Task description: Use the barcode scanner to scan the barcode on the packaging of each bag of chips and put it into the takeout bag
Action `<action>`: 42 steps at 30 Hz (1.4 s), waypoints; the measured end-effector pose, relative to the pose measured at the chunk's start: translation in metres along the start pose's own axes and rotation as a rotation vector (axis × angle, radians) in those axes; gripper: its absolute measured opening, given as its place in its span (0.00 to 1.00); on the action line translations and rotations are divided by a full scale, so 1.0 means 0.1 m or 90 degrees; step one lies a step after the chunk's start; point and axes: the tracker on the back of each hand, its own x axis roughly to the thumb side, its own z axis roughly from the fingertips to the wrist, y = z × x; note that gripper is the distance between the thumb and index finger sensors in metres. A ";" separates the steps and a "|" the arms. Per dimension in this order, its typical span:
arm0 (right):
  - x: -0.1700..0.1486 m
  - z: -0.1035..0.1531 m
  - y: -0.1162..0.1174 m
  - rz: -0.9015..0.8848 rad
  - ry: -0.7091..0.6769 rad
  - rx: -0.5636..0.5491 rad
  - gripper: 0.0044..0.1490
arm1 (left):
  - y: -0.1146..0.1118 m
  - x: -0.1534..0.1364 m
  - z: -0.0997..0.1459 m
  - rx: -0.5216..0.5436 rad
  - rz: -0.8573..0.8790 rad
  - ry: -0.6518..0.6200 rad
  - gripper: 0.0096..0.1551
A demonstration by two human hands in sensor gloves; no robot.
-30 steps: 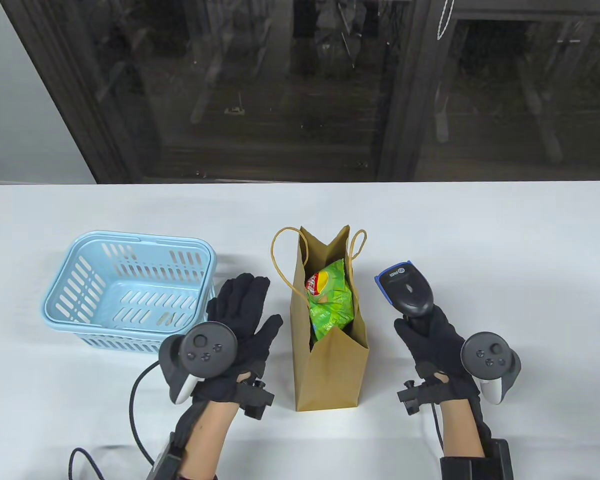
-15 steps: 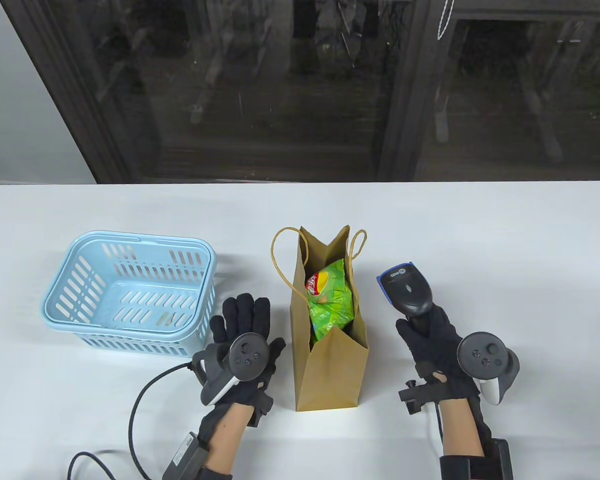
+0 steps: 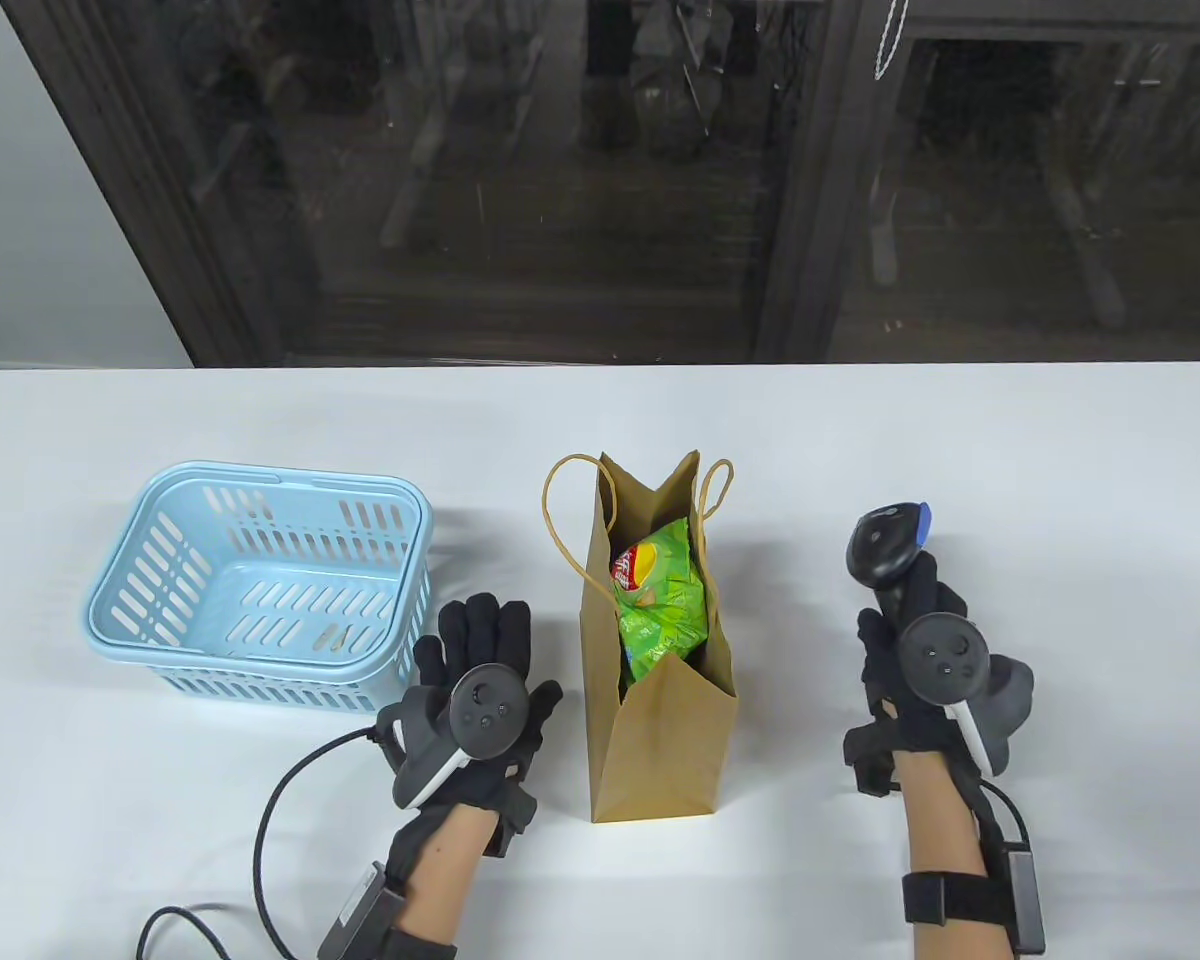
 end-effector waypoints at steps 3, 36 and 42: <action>-0.22 -0.17 0.09 0.036 0.074 0.032 0.48 | -0.01 -0.02 0.00 0.001 -0.011 0.013 0.49; -0.27 -0.40 -0.15 0.097 0.058 0.014 0.47 | -0.03 -0.06 -0.01 -0.010 0.015 0.017 0.50; 0.21 0.06 -0.34 0.066 -0.135 -0.091 0.42 | 0.00 -0.06 0.00 0.010 0.000 0.020 0.50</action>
